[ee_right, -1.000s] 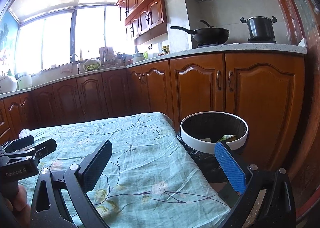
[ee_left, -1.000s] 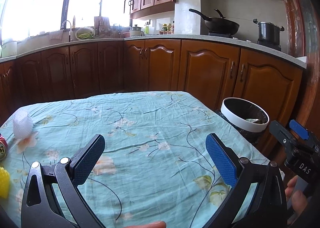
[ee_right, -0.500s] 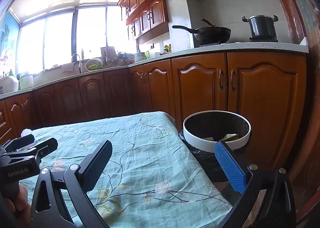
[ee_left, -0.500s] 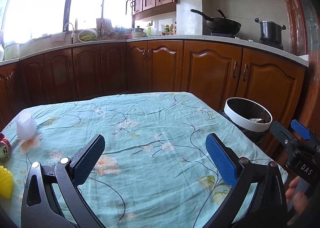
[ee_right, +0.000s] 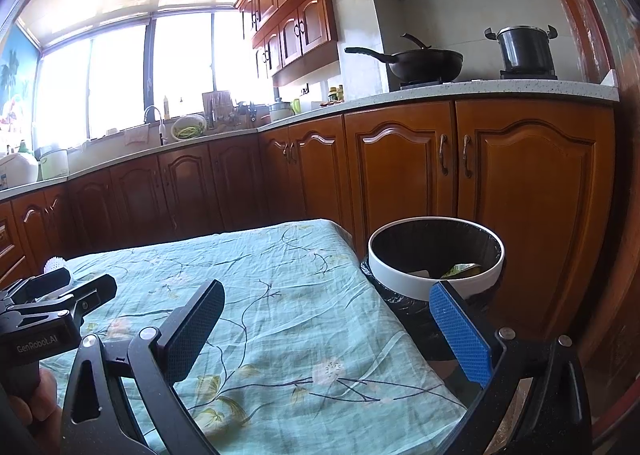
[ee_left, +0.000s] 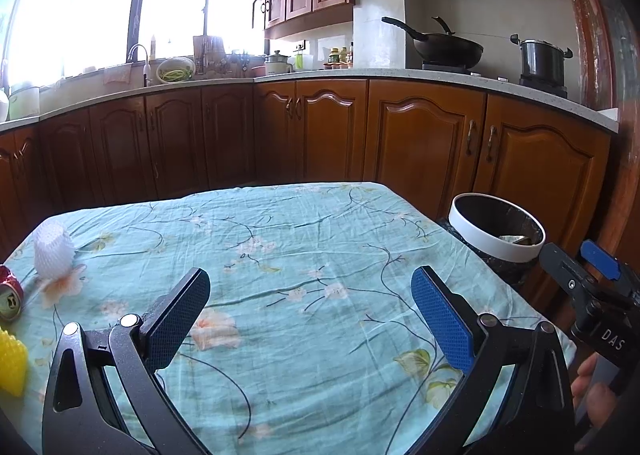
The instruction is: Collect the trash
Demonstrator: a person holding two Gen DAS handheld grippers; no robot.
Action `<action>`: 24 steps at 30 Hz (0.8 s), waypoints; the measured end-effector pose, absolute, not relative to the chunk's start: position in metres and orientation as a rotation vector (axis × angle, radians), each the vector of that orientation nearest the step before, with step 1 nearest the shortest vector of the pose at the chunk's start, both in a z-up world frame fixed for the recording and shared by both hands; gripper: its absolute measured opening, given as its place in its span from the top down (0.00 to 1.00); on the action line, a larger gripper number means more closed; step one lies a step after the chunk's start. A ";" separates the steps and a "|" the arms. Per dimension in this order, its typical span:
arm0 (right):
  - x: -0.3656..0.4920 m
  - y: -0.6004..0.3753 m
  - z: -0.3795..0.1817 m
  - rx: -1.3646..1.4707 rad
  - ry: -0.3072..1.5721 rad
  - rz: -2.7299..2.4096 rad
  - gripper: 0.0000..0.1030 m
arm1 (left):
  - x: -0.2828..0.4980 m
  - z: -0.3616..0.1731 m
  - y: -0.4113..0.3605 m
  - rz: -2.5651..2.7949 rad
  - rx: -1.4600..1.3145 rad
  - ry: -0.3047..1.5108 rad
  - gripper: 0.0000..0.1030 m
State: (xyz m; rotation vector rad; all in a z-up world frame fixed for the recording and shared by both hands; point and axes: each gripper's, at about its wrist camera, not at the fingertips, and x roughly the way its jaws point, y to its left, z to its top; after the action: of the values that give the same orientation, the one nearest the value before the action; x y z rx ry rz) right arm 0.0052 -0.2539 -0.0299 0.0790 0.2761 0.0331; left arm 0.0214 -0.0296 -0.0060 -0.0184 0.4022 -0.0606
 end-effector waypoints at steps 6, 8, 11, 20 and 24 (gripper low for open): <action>0.005 -0.254 -0.030 0.079 0.276 0.033 0.00 | 0.022 -0.007 -0.030 -0.058 -0.016 0.407 0.00; 0.005 -0.254 -0.030 0.079 0.277 0.033 0.00 | 0.022 -0.007 -0.031 -0.057 -0.014 0.408 0.00; 0.005 -0.254 -0.030 0.080 0.277 0.033 0.00 | 0.022 -0.007 -0.032 -0.056 -0.016 0.410 0.00; 0.007 -0.254 -0.032 0.085 0.282 0.034 0.00 | 0.023 -0.009 -0.032 -0.052 -0.017 0.416 0.00; 0.007 -0.254 -0.034 0.090 0.284 0.032 0.00 | 0.023 -0.009 -0.033 -0.051 -0.016 0.417 0.00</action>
State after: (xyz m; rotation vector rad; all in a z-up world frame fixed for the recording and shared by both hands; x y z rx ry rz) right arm 0.0072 -0.2545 -0.0340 0.0898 0.2836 0.0321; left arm 0.0232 -0.0334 -0.0092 -0.0165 0.4166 -0.0514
